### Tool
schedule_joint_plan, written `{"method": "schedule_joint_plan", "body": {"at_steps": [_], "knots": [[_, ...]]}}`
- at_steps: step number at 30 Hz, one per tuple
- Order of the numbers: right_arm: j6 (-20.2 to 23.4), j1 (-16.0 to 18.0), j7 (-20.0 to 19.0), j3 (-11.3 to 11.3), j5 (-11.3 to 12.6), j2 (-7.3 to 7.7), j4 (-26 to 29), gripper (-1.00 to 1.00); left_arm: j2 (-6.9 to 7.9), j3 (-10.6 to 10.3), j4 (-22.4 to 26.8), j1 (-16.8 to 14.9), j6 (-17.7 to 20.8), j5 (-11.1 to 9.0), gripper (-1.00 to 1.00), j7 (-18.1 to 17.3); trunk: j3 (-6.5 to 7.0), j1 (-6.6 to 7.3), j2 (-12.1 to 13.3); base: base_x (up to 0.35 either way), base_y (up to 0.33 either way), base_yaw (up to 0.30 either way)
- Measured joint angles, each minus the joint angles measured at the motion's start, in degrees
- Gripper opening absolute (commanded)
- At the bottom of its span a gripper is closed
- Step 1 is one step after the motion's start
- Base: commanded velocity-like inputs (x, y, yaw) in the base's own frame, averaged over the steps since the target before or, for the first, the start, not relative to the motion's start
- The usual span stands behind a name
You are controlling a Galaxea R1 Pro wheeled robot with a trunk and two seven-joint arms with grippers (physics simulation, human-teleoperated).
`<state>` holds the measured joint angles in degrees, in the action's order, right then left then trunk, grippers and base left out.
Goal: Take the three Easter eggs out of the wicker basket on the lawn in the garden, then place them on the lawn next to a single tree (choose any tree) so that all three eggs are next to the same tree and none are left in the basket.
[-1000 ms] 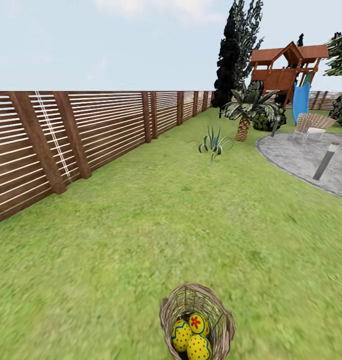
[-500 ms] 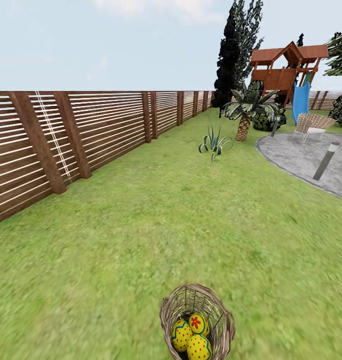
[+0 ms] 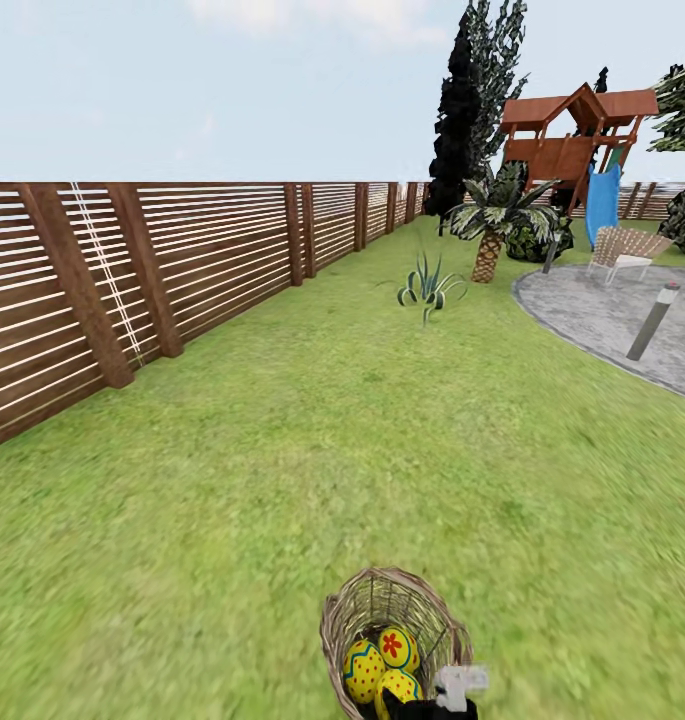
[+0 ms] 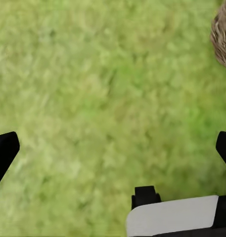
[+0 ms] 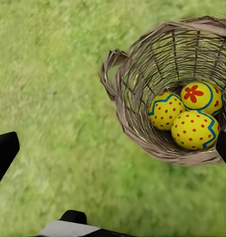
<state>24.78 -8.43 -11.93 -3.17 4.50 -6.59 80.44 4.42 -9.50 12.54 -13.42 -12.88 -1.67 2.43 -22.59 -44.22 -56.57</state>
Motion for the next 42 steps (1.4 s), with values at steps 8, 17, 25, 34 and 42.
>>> {"method": "schedule_joint_plan", "body": {"at_steps": [8,17,25,34,42], "knots": [[10.00,0.43,-0.14,2.84,-0.11,0.18,9.32,1.00,8.58,0.19,17.59,0.69,10.25,-1.60,1.00,-0.03,0.00,0.00,0.00,0.000,0.000,0.000],[10.95,2.32,0.31,6.02,-0.10,0.23,9.52,1.00,14.54,2.77,32.72,0.60,24.48,-8.48,1.00,-0.19,0.00,0.00,0.01,0.000,0.000,0.000],[11.11,2.53,0.88,6.29,-0.18,0.23,8.12,1.00,14.60,3.37,35.44,-0.19,32.54,-9.07,1.00,-0.11,0.00,0.00,0.01,0.000,0.000,0.000],[10.64,2.54,1.06,5.95,-0.31,0.06,5.86,1.00,14.50,3.48,40.62,-0.60,38.70,-9.16,1.00,-0.13,0.00,0.00,0.01,0.000,0.000,0.000],[10.67,9.30,5.70,8.53,-0.46,0.40,-4.95,1.00,14.46,3.57,42.23,-0.61,40.47,-9.37,1.00,0.13,0.01,-0.01,0.01,0.000,0.000,0.000]]}}
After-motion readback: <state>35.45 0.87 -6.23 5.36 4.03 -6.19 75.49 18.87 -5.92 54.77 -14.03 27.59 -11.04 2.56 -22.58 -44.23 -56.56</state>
